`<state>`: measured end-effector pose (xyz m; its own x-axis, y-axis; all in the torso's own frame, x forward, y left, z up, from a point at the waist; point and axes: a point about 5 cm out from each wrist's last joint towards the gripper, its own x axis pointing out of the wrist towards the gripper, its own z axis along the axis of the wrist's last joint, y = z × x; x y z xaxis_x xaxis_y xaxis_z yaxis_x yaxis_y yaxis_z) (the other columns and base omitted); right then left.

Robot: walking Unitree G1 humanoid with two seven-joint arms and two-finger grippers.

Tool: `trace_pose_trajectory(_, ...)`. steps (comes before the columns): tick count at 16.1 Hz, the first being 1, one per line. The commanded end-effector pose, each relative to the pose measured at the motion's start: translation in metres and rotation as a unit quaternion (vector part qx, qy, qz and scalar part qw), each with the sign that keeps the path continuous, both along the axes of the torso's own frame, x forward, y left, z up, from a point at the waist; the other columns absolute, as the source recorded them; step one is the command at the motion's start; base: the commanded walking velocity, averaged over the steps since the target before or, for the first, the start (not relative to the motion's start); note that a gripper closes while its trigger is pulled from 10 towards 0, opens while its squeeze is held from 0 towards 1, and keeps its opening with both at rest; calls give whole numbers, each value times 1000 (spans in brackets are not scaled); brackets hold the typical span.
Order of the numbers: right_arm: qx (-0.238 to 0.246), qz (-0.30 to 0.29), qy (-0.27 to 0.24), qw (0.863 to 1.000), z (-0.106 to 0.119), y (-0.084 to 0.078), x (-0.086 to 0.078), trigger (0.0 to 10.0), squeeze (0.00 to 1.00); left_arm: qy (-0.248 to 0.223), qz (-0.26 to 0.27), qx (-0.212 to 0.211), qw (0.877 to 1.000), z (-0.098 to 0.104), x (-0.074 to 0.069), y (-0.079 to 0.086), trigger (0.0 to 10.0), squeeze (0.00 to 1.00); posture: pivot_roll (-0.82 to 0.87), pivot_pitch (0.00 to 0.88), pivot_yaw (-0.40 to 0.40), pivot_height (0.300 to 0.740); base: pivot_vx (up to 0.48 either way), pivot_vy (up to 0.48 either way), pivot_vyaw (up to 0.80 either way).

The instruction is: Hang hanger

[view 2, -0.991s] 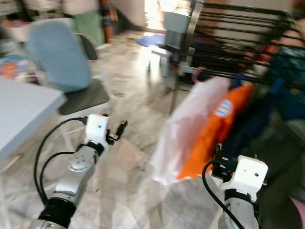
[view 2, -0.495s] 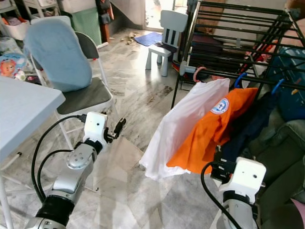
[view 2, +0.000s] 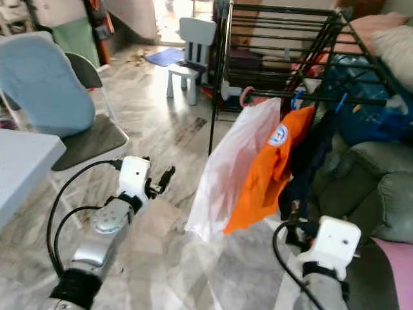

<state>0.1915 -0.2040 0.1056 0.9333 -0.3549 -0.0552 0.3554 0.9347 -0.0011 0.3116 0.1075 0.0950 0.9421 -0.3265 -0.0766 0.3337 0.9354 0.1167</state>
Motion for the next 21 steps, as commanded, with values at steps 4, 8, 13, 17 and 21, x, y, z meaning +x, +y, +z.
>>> trace_pose_trajectory(4, -5, -6, -2, 1000, 4, -1, -2, 10000, 0, -4, -14, 3, 1000, 3, -1, -6, 10000, 0, 7, 0, -18, 740, 0, 413, -111)
trace_pose_trajectory(8, -13, 13, -6, 1000, 5, 4, 1, 10000, 0, -11, -41, -4, 999, 8, 0, -14, 10000, 0, 5, 0, -12, 740, 0, 0, 0)
trace_pose_trajectory(13, -38, -1, 2, 999, 5, 1, 6, 10000, 0, -21, -74, -26, 997, 15, 3, -20, 10000, 0, -3, 0, -6, 740, 64, 0, 0)
trace_pose_trajectory(17, -46, -7, 4, 999, 5, 3, 11, 10000, 0, -17, -83, -38, 996, 13, 1, -23, 10000, 0, -7, 0, -1, 740, 454, 0, 0)
trace_pose_trajectory(21, -21, -14, 11, 1000, 2, 4, 9, 10000, 0, -10, -88, -41, 995, 10, -1, -25, 10000, 0, -18, 0, -1, 740, 467, 0, 0)
